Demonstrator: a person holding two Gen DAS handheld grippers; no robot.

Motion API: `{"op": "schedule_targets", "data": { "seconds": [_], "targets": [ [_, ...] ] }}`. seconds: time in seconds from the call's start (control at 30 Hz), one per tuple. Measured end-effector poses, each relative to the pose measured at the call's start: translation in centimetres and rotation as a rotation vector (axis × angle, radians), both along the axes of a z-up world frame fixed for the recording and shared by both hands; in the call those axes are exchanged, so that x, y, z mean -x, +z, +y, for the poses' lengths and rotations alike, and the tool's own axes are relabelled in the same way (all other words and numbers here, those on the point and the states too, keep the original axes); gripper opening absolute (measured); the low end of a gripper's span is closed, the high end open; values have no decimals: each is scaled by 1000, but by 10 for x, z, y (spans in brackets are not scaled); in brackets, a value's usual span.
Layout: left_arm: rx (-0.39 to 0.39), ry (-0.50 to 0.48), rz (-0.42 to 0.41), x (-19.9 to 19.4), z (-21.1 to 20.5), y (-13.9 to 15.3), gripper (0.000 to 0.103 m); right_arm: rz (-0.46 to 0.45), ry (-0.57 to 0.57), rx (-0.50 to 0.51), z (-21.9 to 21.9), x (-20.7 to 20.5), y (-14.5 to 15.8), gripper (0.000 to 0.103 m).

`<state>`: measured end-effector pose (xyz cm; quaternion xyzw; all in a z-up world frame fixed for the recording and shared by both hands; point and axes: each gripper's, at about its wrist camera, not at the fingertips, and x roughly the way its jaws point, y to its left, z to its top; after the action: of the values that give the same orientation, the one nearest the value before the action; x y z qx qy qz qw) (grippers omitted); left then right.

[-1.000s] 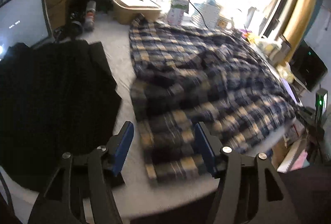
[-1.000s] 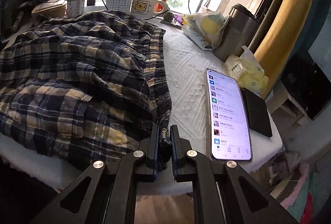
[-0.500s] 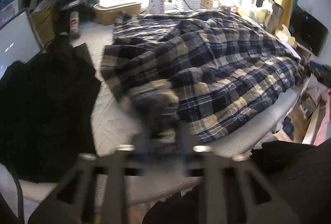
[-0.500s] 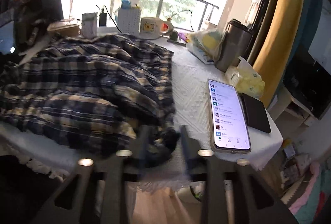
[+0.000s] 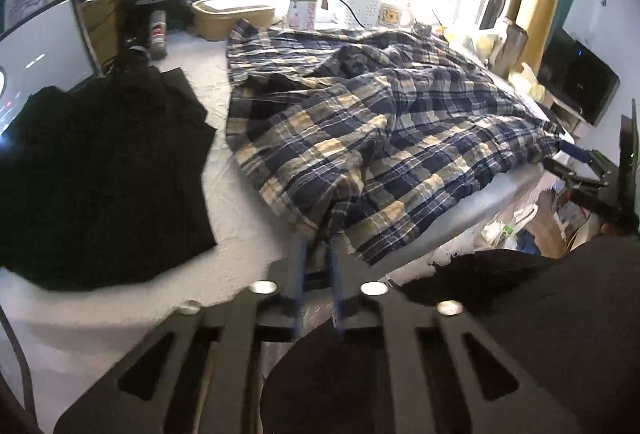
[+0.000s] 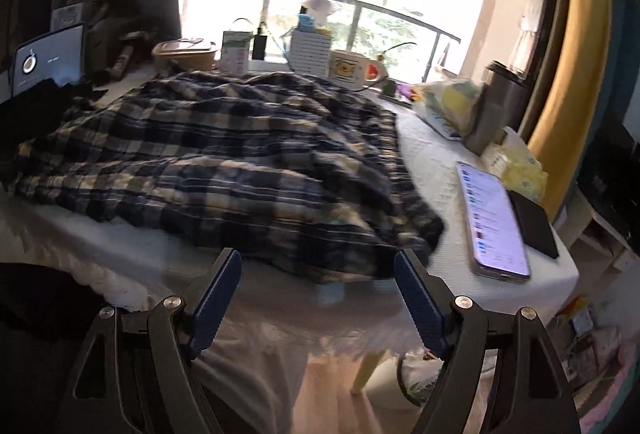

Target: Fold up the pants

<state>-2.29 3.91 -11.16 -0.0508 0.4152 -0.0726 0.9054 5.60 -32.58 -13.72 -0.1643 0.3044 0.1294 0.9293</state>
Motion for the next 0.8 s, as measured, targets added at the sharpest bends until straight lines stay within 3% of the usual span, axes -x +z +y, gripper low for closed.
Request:
{"op": "schedule_targets", "data": {
  "seconds": [0.03, 0.1, 0.27, 0.33, 0.47, 0.57, 0.67, 0.73, 0.8],
  "targets": [
    [9, 4, -5, 2, 0, 0, 61, 1, 6, 2, 3, -1, -1, 80],
    [19, -1, -28, 6, -5, 1, 76, 3, 18, 11, 9, -2, -4, 80],
    [-62, -75, -28, 2, -33, -7, 76, 9, 24, 44, 13, -4, -7, 80],
    [-105, -74, 4, -6, -38, -19, 76, 19, 20, 51, 13, -6, -8, 80],
    [-201, -40, -18, -14, -41, -26, 78, 21, 21, 57, 15, -8, -10, 81],
    [-171, -40, -31, -17, -37, -25, 79, 27, 17, 57, 18, -11, -12, 81],
    [-148, -49, -50, -17, -36, -23, 62, 31, 14, 47, 20, -13, -13, 81],
    [-139, -64, -54, -18, -40, -21, 30, 31, 16, 42, 22, -14, -13, 81],
    [-133, -66, -51, -19, -43, -20, 10, 31, 16, 39, 22, -15, -13, 81]
  ]
}}
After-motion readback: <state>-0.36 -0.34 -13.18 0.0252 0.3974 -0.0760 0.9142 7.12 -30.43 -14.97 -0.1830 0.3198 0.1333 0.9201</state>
